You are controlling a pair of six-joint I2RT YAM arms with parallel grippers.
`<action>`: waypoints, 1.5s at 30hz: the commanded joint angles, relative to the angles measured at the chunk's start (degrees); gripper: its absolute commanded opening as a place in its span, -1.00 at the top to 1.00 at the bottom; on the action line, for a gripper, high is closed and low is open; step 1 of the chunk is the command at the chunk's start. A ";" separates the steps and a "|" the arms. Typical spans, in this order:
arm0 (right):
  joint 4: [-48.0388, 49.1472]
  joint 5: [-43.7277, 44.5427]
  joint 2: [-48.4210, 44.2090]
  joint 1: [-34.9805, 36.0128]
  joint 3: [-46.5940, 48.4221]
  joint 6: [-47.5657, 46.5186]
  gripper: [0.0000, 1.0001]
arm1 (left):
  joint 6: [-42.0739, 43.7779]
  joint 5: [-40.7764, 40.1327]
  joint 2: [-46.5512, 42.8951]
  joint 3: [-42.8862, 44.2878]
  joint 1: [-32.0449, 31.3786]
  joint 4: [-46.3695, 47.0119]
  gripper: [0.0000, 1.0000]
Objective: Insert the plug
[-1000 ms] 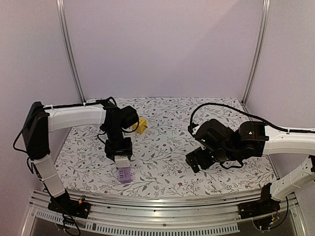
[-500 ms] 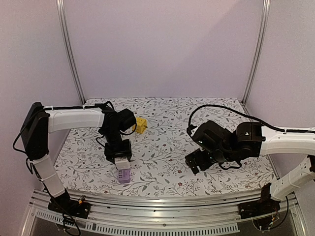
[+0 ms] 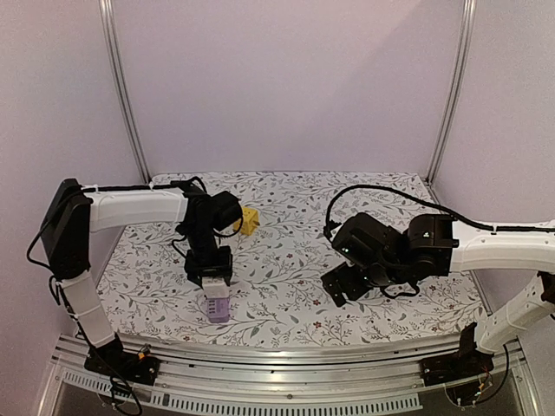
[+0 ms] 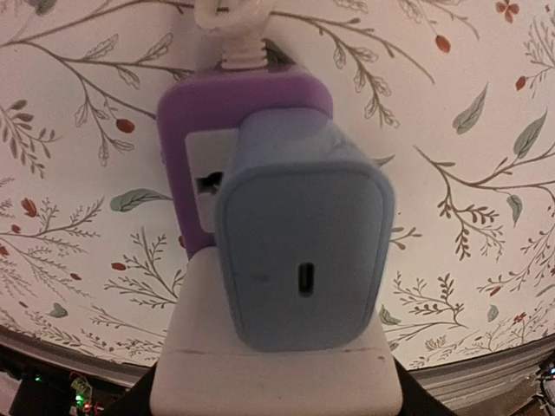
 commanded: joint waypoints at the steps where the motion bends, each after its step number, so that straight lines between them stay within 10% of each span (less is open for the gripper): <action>1: -0.62 0.55 0.50 0.15 1.59 -0.86 -0.98 | 7.61 -4.69 5.09 -5.30 -0.43 -0.48 1.00; 45: -1.25 4.68 6.36 0.16 5.13 -6.84 -0.97 | 7.68 -13.77 14.22 -8.93 1.42 1.91 1.00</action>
